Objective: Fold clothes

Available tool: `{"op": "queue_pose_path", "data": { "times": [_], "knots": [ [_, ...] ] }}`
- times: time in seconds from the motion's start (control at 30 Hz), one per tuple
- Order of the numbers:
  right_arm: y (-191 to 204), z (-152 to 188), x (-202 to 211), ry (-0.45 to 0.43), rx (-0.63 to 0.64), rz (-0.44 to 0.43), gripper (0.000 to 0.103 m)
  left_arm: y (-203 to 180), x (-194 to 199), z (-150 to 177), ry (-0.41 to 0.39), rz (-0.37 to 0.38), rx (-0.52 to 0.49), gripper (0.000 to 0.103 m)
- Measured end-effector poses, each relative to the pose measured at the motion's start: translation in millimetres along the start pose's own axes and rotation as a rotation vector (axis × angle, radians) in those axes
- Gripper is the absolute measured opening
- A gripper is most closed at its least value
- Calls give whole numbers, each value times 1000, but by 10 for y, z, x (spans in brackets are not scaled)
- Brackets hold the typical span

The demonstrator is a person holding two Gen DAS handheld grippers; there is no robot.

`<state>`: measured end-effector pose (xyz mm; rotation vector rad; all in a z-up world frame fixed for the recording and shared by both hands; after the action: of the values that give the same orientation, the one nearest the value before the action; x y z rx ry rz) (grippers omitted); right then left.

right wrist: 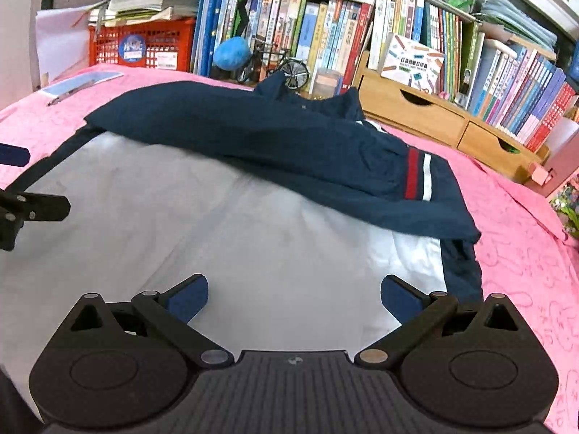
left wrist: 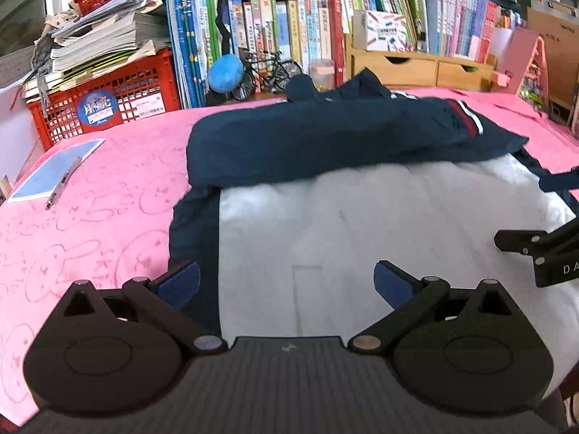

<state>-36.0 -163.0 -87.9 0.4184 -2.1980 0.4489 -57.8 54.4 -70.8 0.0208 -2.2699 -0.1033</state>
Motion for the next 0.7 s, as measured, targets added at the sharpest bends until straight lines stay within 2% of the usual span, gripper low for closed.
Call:
{"op": "queue_pose_path", "data": {
  "times": [0.4, 0.53, 0.7],
  "knots": [
    [70, 139, 143, -2, -12, -13, 103, -131, 107, 183, 17, 5, -33, 103],
    [100, 227, 181, 6, -48, -22, 103, -169, 135, 268, 28, 12, -32, 103],
    [138, 360, 279, 23, -126, 6, 103, -189, 164, 365, 42, 27, -17, 103]
  ]
}}
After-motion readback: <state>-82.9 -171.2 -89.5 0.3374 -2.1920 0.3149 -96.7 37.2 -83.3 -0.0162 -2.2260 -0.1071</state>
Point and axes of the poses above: each gripper's, at about its wrist camera, not at the fingertips, and x roughly against the way its jaws point, y to its left, z to its underside, the point moved 3 cm from there along -x, roughly the way its jaws point, and after that the axes turned 10 degrees about y, right-handed, at the moved point
